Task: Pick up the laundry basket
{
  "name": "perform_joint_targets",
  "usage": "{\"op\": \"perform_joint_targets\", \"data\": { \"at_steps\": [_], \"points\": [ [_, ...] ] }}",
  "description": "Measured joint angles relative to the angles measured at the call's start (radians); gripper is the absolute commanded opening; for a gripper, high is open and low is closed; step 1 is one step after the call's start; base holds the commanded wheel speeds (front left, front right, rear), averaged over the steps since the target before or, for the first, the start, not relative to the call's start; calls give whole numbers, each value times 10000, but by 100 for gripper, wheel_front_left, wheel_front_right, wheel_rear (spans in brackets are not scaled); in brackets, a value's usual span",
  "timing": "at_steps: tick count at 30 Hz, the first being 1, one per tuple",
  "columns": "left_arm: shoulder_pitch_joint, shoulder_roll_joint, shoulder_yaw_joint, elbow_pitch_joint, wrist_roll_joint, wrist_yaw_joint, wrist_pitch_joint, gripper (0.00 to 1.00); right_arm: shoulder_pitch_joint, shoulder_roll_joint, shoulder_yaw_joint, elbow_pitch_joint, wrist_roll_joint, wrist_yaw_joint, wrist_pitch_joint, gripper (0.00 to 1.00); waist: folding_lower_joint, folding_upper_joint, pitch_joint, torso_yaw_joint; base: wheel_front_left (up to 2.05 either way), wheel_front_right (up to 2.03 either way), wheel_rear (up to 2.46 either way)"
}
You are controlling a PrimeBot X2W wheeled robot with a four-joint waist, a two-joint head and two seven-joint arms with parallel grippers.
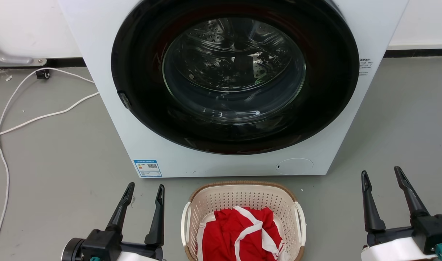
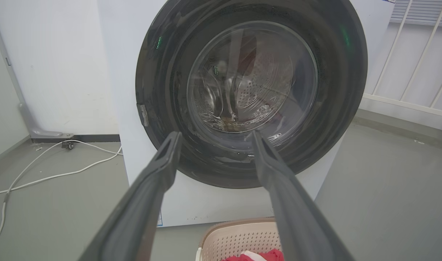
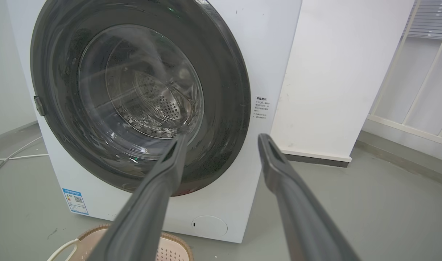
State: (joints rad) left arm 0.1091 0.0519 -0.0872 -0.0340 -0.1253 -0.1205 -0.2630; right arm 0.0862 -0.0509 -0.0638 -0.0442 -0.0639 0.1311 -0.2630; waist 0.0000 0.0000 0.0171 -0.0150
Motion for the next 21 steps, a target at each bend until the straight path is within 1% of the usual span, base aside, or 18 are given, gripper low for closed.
{"op": "perform_joint_targets", "data": {
  "at_steps": [12, 21],
  "points": [
    [11, 0, -12, 50, -96, -27, 0, 100, 1, 0, -63, 255, 125, 0, -2, 100, 0, 0, 34, -8, 0, 0, 0],
    [-167, -2, -17, 462, -155, -42, 0, 100, -186, 0, -117, 403, 163, 0, -2, 100, 0, 0, 604, -61, 0, 0, 0]
  ]
}}
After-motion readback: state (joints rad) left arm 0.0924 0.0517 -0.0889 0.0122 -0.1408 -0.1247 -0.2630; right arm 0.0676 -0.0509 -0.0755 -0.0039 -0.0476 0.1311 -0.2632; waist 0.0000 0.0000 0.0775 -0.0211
